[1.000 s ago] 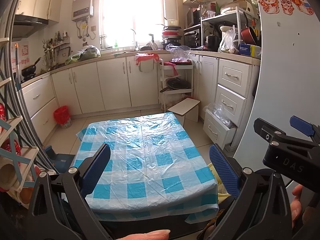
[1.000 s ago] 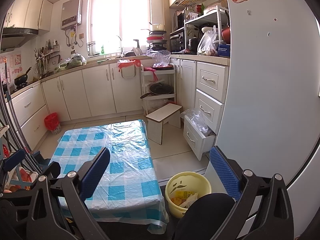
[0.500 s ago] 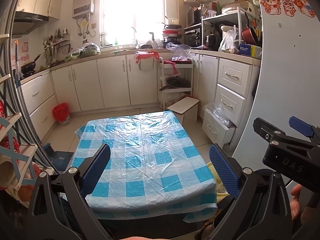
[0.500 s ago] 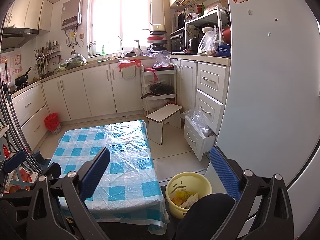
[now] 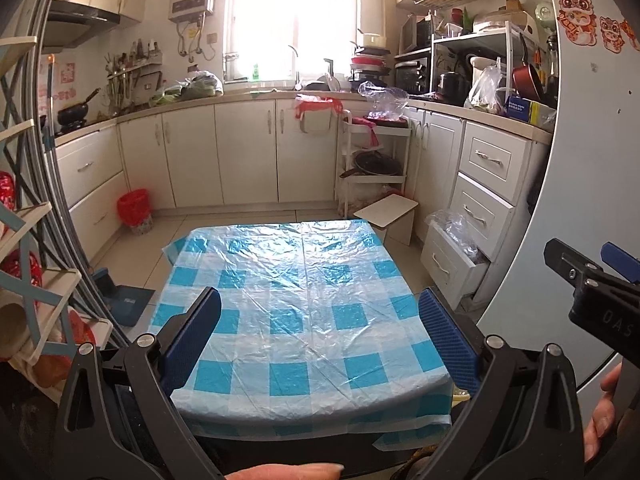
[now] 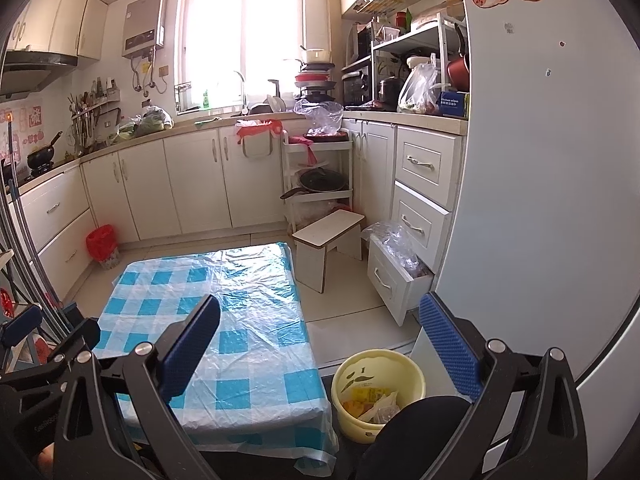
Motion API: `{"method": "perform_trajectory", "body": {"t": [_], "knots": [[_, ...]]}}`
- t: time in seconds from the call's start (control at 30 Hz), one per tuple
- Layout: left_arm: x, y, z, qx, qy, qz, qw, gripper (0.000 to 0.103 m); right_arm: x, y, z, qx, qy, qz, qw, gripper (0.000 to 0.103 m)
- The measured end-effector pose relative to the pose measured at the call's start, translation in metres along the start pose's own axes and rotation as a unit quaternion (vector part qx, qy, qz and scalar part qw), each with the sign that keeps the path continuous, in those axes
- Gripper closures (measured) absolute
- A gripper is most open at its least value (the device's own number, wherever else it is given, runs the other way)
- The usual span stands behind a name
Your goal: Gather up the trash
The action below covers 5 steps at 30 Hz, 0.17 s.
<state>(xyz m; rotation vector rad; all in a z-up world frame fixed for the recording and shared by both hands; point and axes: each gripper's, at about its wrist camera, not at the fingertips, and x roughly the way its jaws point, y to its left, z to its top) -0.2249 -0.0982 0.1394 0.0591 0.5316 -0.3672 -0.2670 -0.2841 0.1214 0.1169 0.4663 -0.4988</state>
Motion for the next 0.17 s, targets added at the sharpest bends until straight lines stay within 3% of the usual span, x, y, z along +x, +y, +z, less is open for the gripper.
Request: {"method": "perform_trajectory", "body": {"t": [0.17], "knots": [[0.015,0.005,-0.007,-0.007,0.026,-0.009,0.9996,0.008,0.003,0.007,-0.001,-0.007,0.001,-0.003,1.000,0.007]]}}
